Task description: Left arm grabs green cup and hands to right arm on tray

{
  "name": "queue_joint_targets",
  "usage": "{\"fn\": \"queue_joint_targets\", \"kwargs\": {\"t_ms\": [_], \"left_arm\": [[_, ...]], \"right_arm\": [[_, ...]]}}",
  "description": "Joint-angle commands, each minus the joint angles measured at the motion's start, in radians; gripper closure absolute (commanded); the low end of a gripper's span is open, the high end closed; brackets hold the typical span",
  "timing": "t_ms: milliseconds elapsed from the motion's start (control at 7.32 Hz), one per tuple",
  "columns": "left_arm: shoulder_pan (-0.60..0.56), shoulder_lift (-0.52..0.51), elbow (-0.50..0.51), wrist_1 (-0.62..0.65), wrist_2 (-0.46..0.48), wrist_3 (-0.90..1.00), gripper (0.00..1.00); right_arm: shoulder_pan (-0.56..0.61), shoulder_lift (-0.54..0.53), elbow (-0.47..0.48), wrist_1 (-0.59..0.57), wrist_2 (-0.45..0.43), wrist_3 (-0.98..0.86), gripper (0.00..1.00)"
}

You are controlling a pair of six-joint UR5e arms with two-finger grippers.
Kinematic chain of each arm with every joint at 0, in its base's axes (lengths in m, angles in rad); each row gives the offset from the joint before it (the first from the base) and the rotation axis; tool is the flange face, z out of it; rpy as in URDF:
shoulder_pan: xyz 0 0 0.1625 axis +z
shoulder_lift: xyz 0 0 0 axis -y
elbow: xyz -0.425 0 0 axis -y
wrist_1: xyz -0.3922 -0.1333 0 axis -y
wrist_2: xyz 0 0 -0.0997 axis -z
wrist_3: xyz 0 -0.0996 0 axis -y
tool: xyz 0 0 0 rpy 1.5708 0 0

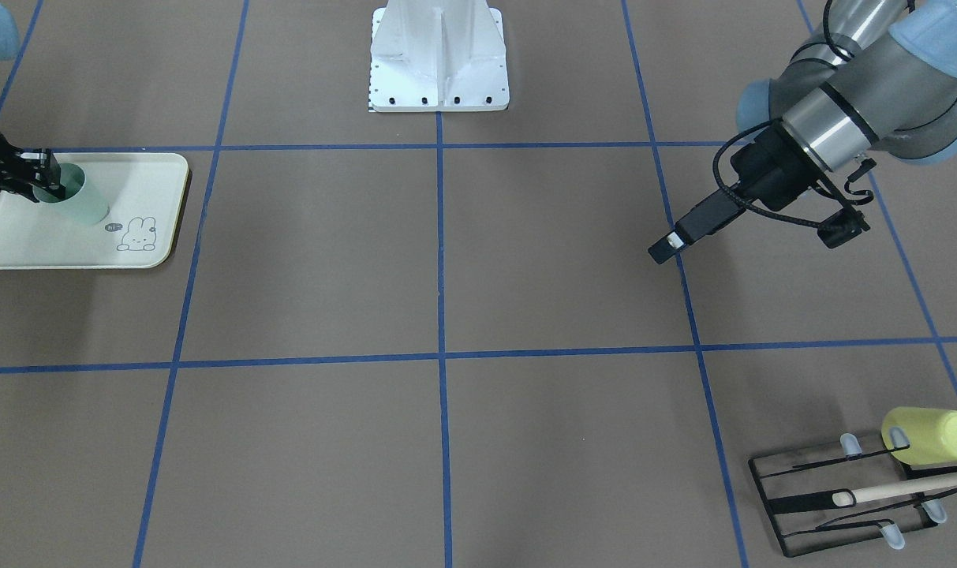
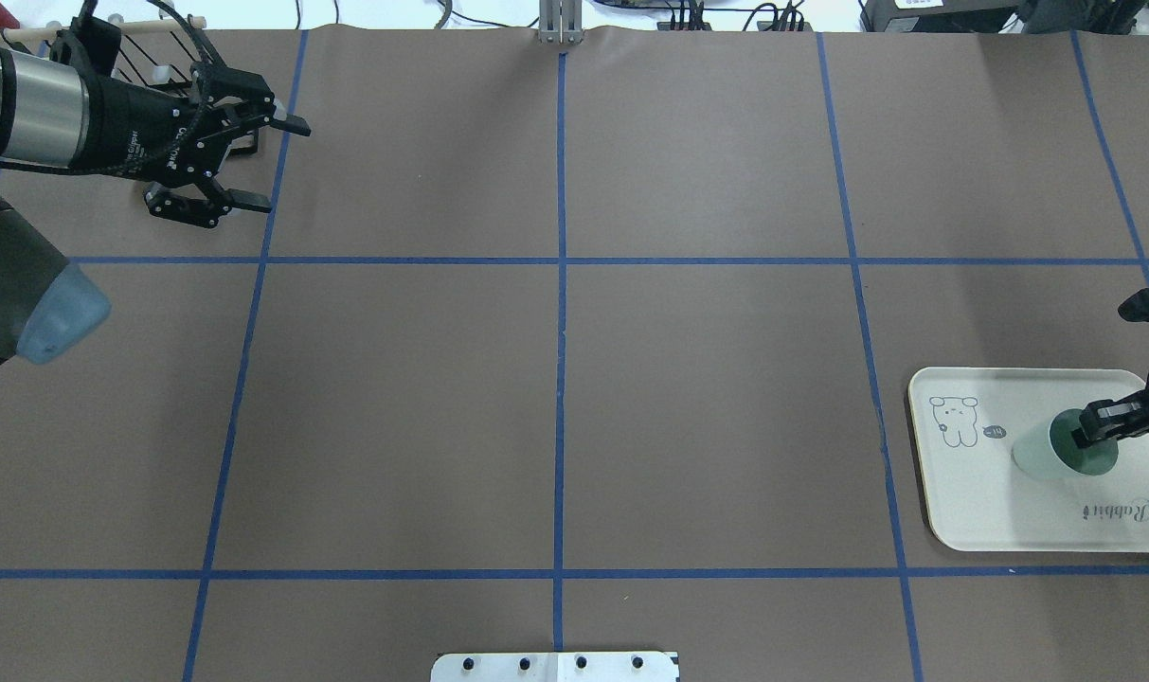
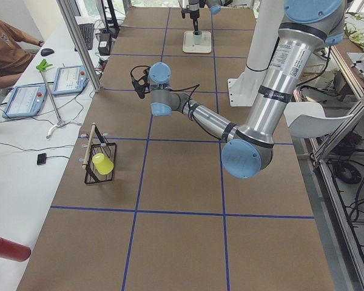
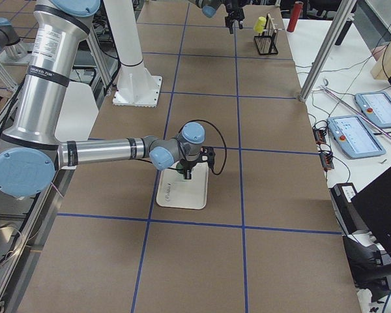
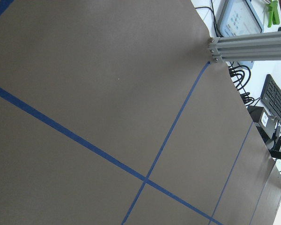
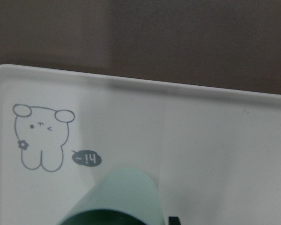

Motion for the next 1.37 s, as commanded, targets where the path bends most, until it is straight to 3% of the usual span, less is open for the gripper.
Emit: {"fn": "queue_joint_targets", "kwargs": {"t_ms": [0, 273, 546, 956, 1230], "left_arm": [[-0.020, 0.003, 0.000, 0.003, -0.004, 0.002, 0.00], [-0.069, 0.007, -0.009, 0.085, -0.044, 0.177, 0.00], [-0.139, 0.067, -0.009, 0.159, -0.046, 0.448, 0.00], [-0.314, 0.212, -0.009, 0.386, -0.038, 1.122, 0.00], [-0.428, 0.283, -0.008, 0.575, -0.030, 1.566, 0.00]], "right_arm": [[0.096, -0.038, 0.099, -0.001, 0.018, -0.008, 0.00], [0.229, -0.045, 0.156, -0.002, 0.032, -0.023, 0.00], [0.358, -0.031, 0.137, -0.033, 0.067, -0.179, 0.00], [0.512, 0.091, 0.077, -0.279, 0.058, -0.442, 0.00], [0.532, 0.107, 0.062, -0.315, 0.059, -0.442, 0.00]]}}
